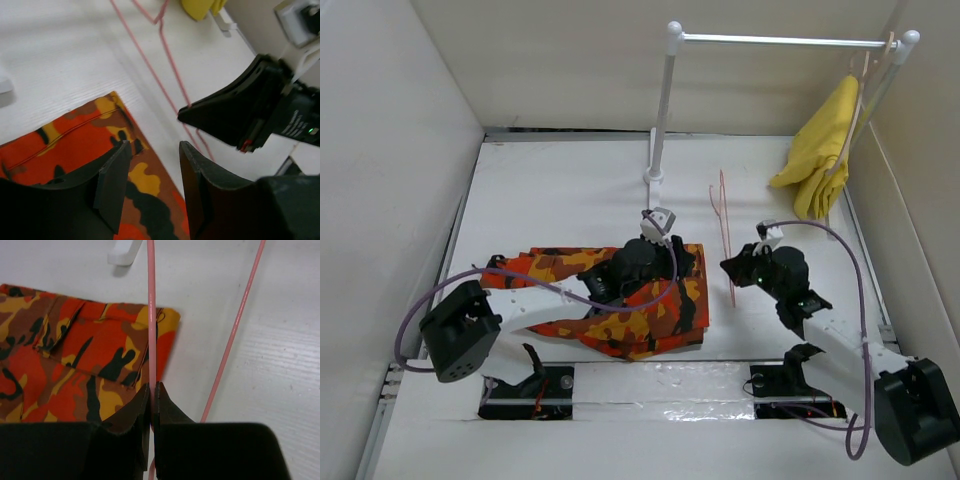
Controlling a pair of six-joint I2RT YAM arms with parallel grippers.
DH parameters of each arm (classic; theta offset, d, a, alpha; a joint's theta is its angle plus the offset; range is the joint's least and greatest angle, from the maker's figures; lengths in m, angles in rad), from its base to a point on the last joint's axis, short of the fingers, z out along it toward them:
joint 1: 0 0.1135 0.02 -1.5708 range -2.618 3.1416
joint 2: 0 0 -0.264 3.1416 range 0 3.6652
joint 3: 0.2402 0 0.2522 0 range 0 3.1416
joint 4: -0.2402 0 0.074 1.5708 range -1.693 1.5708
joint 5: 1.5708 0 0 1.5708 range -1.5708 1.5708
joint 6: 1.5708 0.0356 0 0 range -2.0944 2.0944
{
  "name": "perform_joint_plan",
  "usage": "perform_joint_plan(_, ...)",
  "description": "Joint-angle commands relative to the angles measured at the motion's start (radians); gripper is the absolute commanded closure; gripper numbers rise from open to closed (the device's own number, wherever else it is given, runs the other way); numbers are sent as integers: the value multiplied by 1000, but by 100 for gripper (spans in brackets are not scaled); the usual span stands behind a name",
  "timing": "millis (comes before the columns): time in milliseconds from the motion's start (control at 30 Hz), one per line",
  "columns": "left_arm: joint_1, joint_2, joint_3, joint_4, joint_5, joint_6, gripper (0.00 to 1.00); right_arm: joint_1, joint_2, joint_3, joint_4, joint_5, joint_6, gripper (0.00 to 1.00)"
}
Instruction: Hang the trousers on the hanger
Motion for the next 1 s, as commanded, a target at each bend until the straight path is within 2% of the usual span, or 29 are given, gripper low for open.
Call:
perform_joint_plan(0, -39, 36, 109, 60, 56, -40, 58, 41, -103, -29, -34, 78, -1, 100)
perform_joint_plan(167, -84, 117, 178, 104, 35, -49, 53, 61, -236, -95, -87, 80, 19, 100)
perform_joint_plan(300, -84, 195, 242, 135, 76, -35, 51, 79, -264, -115, -111, 66, 25, 100)
perform_joint_plan(500, -84, 292, 322, 80, -46, -38, 51, 99, -266, -137, -91, 52, 29, 100)
perform_joint_plan(733, -84, 422, 450, -21, -198, -31, 54, 139, -285, -143, -90, 58, 48, 100)
perform_joint_plan(867, -84, 453, 459, 8, -250, -29, 56, 160, -324, -143, -120, 62, 49, 100)
perform_joint_plan(967, -93, 487, 512, -46, -278, -17, 61, 160, -362, -140, -166, 89, 48, 100)
